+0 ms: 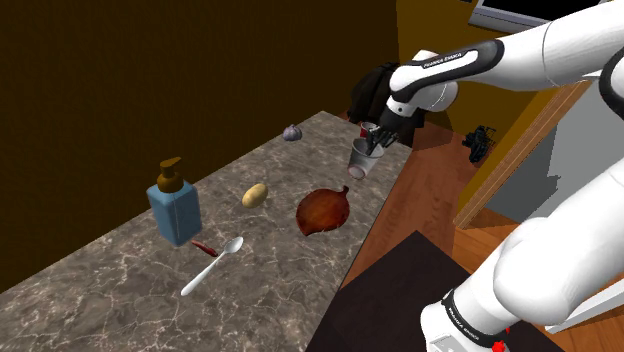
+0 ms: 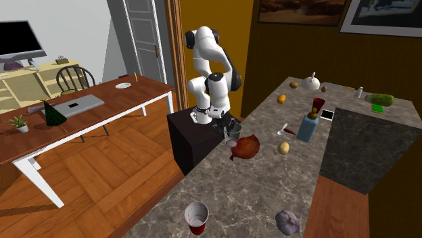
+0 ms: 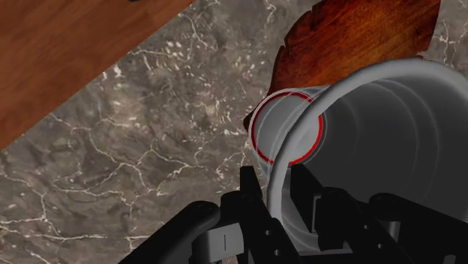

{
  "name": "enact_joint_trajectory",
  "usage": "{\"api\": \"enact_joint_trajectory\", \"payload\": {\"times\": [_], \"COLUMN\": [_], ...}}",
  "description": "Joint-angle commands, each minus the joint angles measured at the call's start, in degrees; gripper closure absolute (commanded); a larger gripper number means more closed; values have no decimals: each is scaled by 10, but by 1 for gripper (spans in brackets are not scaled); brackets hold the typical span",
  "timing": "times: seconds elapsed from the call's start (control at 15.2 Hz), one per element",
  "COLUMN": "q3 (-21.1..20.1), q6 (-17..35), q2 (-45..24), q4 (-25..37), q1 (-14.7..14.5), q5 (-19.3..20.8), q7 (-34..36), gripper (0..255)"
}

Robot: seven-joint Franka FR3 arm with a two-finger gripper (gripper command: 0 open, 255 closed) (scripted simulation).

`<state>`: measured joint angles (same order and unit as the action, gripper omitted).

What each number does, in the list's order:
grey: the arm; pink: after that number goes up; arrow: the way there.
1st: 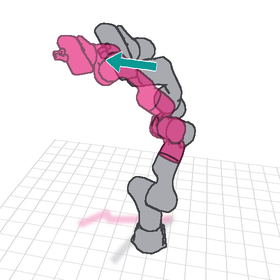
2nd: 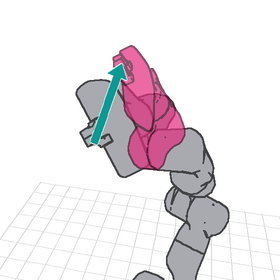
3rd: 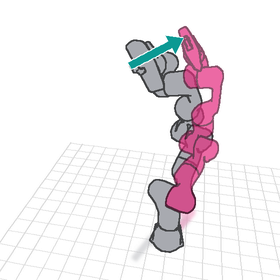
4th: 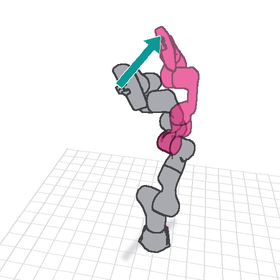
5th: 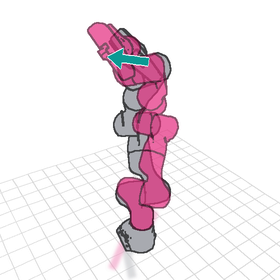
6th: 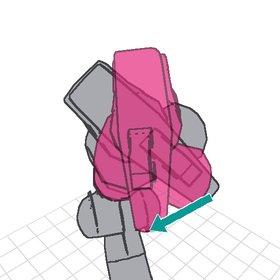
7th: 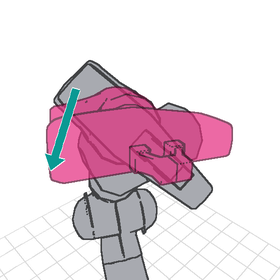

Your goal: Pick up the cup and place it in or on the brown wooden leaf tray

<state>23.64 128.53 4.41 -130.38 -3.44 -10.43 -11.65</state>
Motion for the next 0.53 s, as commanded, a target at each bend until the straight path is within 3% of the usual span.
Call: {"api": "enact_joint_trajectory", "payload": {"times": [0.0,0.46], "q3": [-18,-89], "q6": [8,23], "q2": [19,73], "q4": [-20,-70], "q1": [-13,-57], "q5": [9,26], "q7": [37,163], "gripper": [255,255]}}
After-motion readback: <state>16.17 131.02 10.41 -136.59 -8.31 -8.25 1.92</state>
